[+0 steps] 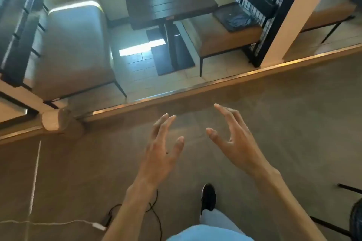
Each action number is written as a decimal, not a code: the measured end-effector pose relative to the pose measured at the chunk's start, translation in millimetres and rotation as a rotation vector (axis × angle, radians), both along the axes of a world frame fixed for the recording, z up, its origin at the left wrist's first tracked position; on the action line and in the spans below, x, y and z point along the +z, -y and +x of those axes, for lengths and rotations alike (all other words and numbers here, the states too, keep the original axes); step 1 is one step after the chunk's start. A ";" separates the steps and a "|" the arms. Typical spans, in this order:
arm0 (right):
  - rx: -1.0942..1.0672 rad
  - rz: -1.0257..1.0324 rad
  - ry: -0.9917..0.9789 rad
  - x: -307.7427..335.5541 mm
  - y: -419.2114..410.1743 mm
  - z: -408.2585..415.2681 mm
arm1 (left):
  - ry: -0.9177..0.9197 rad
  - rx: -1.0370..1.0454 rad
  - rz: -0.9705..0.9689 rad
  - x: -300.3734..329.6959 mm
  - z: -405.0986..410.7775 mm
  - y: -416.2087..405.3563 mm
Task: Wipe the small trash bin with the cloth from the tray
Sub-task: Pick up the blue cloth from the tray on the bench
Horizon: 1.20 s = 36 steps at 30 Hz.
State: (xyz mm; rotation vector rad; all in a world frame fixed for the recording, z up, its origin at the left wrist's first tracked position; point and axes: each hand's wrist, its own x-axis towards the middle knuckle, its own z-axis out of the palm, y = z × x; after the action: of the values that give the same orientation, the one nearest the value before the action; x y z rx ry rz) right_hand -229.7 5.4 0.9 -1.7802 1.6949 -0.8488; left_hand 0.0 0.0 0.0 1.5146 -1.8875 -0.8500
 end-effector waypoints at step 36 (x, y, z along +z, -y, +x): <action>-0.269 0.155 0.113 -16.9 501.1 -198.8 | 0.026 -0.262 0.006 -28.4 -232.8 582.5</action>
State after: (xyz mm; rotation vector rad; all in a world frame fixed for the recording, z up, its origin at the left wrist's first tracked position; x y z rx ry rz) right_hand -428.5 -495.7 -15.9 -1.3972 1.8958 -0.8847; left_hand -232.8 -582.5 -28.4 1.3044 -2.1357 -0.9545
